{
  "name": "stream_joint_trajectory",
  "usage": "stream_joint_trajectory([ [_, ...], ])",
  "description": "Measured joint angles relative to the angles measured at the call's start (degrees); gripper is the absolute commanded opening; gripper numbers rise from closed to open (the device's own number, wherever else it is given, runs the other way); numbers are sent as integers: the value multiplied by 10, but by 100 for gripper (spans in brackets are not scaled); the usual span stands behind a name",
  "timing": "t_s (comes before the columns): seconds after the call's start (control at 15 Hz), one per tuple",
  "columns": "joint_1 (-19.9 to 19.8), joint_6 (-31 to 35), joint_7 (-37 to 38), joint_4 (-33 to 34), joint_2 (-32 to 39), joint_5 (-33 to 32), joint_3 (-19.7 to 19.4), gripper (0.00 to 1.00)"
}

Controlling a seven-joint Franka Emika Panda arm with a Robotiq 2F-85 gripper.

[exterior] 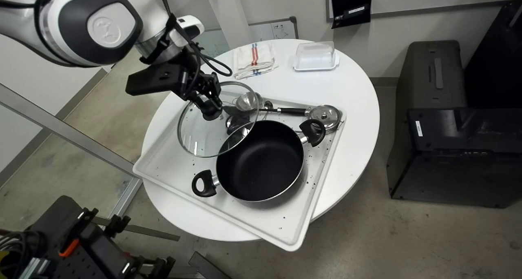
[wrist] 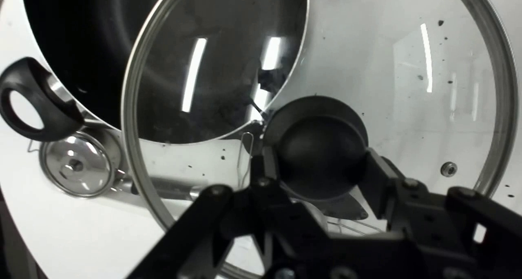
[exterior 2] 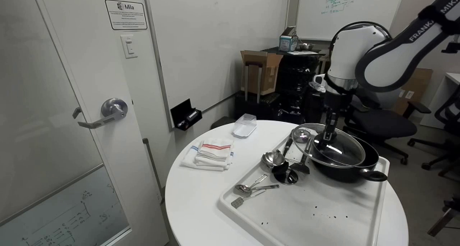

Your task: Put the lid on the pot

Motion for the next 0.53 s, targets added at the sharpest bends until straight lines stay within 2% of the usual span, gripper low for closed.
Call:
stream_joint_trajectory([
  [0.53,-24,-4,21,15,14,0,-43,25],
])
